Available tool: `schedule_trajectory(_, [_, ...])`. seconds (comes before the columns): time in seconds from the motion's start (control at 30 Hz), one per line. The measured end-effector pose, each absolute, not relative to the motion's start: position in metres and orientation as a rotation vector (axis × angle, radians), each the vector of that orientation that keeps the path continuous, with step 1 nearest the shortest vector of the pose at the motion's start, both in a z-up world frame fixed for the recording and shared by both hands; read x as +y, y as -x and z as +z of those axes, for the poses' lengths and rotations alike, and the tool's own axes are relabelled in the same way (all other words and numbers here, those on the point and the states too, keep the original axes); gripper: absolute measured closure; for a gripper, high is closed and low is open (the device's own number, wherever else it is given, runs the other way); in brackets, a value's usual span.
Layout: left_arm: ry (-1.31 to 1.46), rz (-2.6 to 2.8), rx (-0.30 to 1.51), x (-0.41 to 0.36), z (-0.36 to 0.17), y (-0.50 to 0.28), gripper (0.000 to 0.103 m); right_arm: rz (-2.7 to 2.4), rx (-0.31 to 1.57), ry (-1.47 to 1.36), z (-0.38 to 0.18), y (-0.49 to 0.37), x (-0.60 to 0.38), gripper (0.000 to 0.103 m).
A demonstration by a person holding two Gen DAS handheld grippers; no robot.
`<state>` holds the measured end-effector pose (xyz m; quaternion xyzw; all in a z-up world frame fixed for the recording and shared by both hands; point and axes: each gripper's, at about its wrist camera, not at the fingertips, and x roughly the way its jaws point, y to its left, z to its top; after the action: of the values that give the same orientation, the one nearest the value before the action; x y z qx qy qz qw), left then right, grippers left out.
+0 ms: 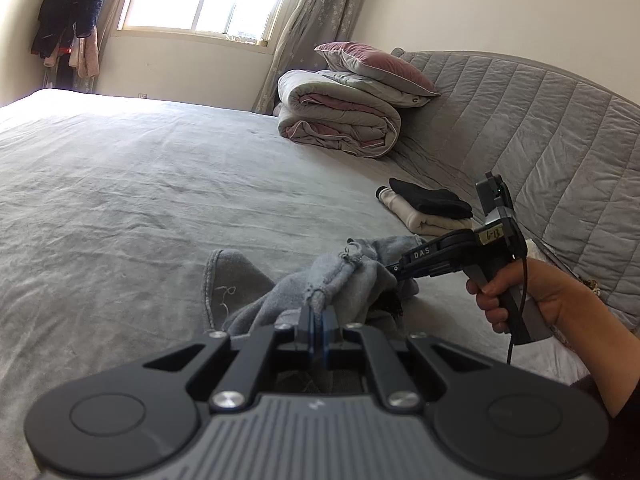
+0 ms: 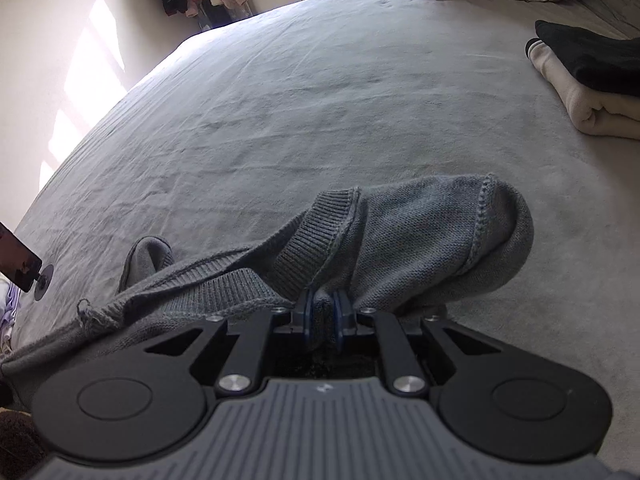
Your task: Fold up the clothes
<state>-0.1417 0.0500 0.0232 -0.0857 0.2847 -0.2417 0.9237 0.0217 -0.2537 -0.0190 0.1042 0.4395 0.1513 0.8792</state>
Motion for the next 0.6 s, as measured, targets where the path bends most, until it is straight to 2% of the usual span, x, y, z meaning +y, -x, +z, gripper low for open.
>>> schedule_trajectory(0.1, [0.204,-0.537,0.636,0.05,0.013,0.15,0.1,0.322,0.932,-0.204,-0.02,-0.017,-0.255,0.089])
schedule_trajectory(0.3, [0.221,-0.614,0.711,0.039,-0.008,0.168,0.1,0.331,0.912,-0.343,-0.011,-0.014,-0.271,0.076])
schedule_trajectory(0.33, [0.219,-0.625,0.721,0.036,-0.011,0.17,0.1,0.335,0.897,-0.374,-0.008,-0.013,-0.275,0.065])
schedule_trajectory(0.37, [0.216,-0.634,0.73,0.034,-0.013,0.172,0.1,0.342,0.877,-0.408,-0.004,-0.011,-0.279,0.05])
schedule_trajectory(0.43, [0.209,-0.651,0.748,0.03,-0.018,0.175,0.1,0.332,0.85,-0.458,0.0,-0.01,-0.285,0.041])
schedule_trajectory(0.6, [0.177,-0.699,0.8,0.022,-0.028,0.181,0.1,0.307,0.779,-0.579,0.008,-0.007,-0.301,0.041])
